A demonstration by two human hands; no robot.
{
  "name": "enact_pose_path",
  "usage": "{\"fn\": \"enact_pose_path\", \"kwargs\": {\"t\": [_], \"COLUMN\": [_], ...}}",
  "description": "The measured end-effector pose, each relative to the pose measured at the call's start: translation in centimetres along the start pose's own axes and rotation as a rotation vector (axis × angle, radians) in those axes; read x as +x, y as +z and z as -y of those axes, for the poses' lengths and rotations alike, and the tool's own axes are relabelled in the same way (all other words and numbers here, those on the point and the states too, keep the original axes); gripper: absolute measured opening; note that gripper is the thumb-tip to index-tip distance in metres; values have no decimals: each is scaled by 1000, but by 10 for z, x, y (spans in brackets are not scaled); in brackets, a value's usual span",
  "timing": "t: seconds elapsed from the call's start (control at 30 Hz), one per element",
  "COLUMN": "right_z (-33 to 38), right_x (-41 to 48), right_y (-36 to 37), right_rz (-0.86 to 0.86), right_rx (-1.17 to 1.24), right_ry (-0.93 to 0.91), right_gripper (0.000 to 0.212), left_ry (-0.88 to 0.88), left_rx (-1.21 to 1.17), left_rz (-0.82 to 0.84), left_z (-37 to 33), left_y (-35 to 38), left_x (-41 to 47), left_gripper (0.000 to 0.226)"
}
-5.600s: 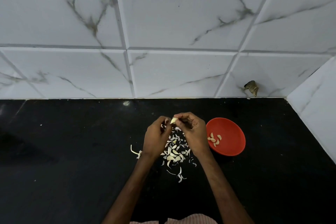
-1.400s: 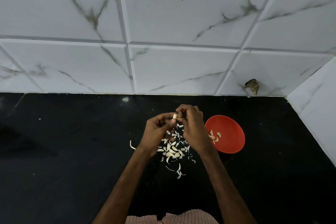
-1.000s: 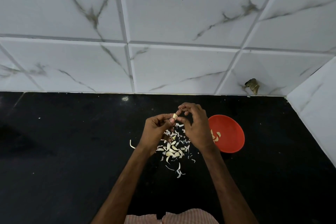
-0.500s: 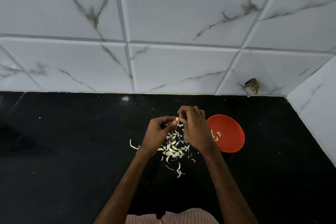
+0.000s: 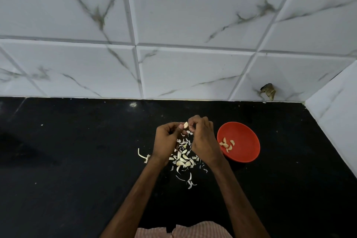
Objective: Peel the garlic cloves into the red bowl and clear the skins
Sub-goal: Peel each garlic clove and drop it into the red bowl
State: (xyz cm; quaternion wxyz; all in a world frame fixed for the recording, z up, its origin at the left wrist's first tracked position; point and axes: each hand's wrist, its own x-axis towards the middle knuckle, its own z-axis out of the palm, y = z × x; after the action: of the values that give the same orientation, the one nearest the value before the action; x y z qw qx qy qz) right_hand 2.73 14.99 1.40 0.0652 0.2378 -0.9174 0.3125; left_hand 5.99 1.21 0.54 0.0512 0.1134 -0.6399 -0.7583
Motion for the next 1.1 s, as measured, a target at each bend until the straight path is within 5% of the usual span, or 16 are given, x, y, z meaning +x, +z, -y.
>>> {"fn": "enact_pose_path", "kwargs": {"t": [0.13, 0.33, 0.53, 0.77, 1.1], "right_z": [2, 4, 0, 0, 5], "right_x": [-1, 4, 4, 4, 5], "right_y": [-3, -8, -11, -18, -11], "right_rz": [-221, -250, -218, -183, -130], "right_rx": [255, 467, 400, 32, 24], "right_ry": [8, 53, 36, -170, -186], "right_gripper": [44, 54, 46, 43, 49], "left_ry": [-16, -3, 42, 115, 138], "left_rx": [-50, -32, 92, 233, 316], "left_rz": [-12, 10, 48, 18, -96], "left_z": [-3, -5, -6, -9, -7], "left_y": [-1, -3, -6, -5, 2], "left_x": [0, -1, -1, -3, -4], "left_gripper": [16, 16, 19, 17, 15]}}
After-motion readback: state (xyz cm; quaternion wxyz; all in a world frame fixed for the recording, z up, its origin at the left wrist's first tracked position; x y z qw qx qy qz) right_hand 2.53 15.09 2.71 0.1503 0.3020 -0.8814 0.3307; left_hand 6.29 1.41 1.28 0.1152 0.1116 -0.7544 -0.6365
